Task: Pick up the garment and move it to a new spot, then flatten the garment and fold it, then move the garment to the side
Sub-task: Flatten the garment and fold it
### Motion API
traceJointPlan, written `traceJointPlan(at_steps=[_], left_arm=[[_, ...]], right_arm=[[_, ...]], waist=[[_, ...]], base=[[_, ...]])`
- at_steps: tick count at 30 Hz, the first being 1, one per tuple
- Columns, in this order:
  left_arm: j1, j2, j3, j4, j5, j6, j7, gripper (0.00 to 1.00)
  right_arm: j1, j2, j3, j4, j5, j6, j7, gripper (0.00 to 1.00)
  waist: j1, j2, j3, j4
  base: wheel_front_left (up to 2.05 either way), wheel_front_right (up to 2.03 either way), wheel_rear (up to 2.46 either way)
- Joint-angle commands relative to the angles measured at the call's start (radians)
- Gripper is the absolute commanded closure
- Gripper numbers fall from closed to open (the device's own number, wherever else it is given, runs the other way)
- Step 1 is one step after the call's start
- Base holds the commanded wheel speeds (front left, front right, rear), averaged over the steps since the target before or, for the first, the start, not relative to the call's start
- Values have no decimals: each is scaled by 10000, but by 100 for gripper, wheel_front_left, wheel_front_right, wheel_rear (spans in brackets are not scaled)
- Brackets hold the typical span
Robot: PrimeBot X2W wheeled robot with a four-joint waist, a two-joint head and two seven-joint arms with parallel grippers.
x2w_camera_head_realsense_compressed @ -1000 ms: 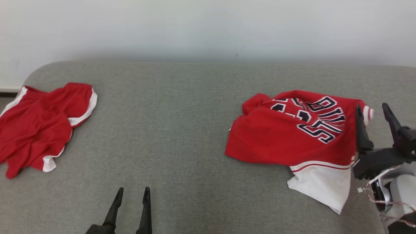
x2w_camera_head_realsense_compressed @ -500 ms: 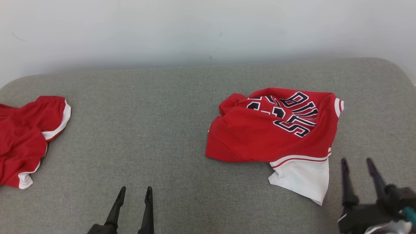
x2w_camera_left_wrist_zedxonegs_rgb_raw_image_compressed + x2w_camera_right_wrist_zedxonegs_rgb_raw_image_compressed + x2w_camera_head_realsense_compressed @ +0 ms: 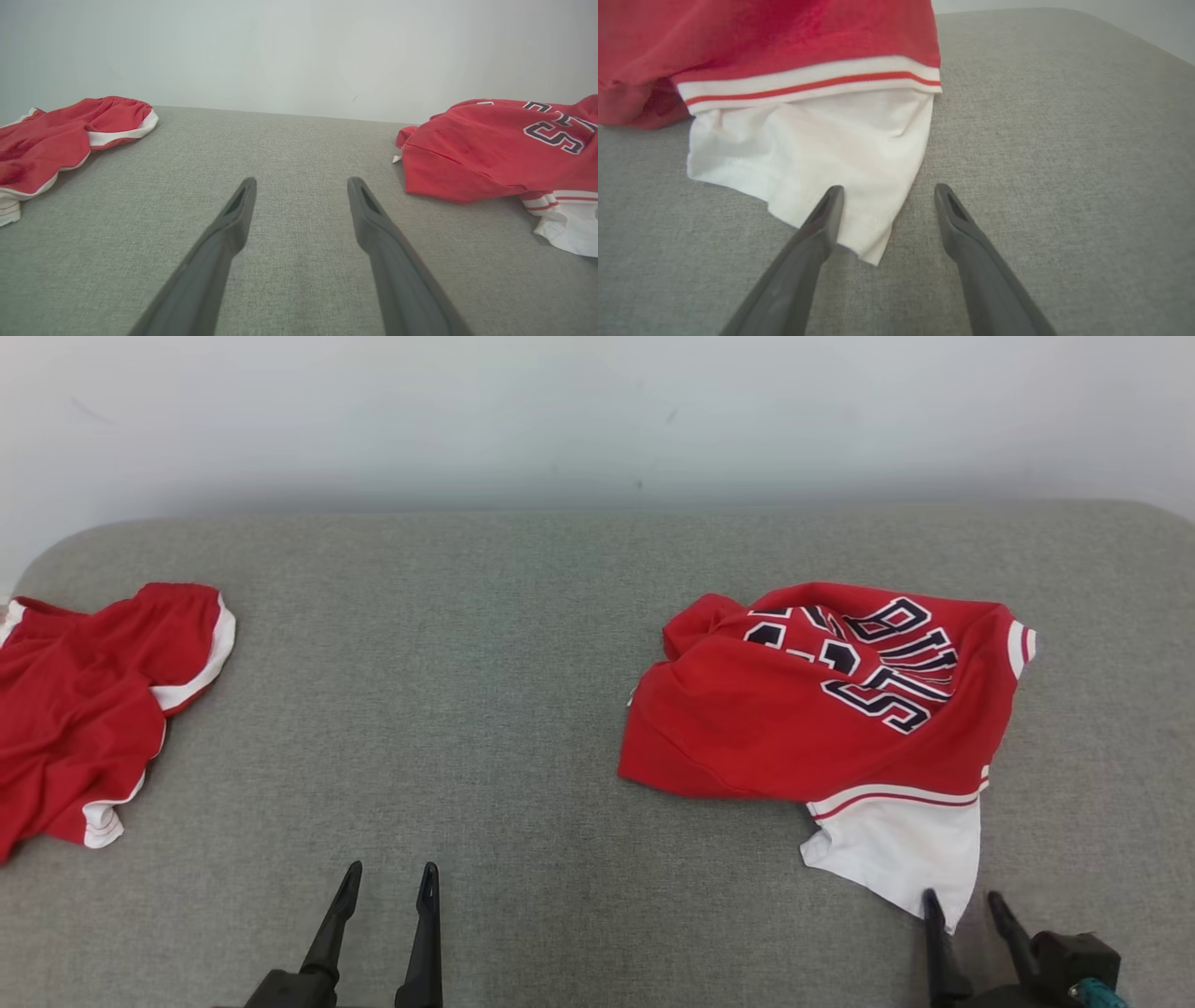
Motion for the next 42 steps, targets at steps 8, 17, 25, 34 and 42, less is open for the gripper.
traceJointPlan(at_steps=[8, 17, 25, 34, 42], left_arm=[[221, -2, 3, 76, -15, 19, -34, 0], [485, 0, -128, 88, -197, 28, -34, 0], [536, 0, -247, 77, -282, 63, -34, 0], [308, 0, -226, 174, -155, -28, -34, 0], [-393, 0, -25, 452, 400, -352, -34, 0]], right_arm=[[-389, 181, 248, 1030, 100, -22, 2, 100], [1079, 80, -166, -706, 198, -22, -3, 100], [2793, 50, -716, -1999, 344, -22, -1, 100], [2512, 301, -961, -3551, 209, -22, -3, 0], [1894, 645, -192, -4515, 72, -22, -1, 0]], waist=[[0, 0, -255, 87], [0, 0, -744, -291], [0, 0, -801, -752], [0, 0, -758, -888], [0, 0, -579, -1092]], base=[[0, 0, 0], [0, 0, 0], [0, 0, 0], [0, 0, 0], [0, 0, 0]])
